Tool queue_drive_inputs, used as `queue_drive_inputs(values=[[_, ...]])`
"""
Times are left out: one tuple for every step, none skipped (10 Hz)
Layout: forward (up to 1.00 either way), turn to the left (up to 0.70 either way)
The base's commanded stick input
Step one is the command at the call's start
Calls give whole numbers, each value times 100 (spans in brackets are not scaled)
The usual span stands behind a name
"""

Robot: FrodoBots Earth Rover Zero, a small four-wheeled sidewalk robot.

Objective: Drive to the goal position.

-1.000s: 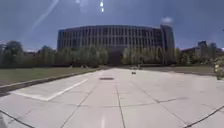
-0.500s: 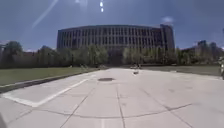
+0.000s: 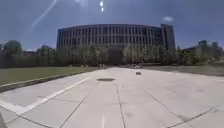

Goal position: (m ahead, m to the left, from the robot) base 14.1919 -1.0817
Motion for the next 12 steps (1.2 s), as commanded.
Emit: queue_drive_inputs(values=[[70, 0], [70, 0], [70, 0], [70, 0], [70, 0], [70, 2], [70, 2], [70, 2], [70, 2], [70, 1], [70, 0], [70, 2]])
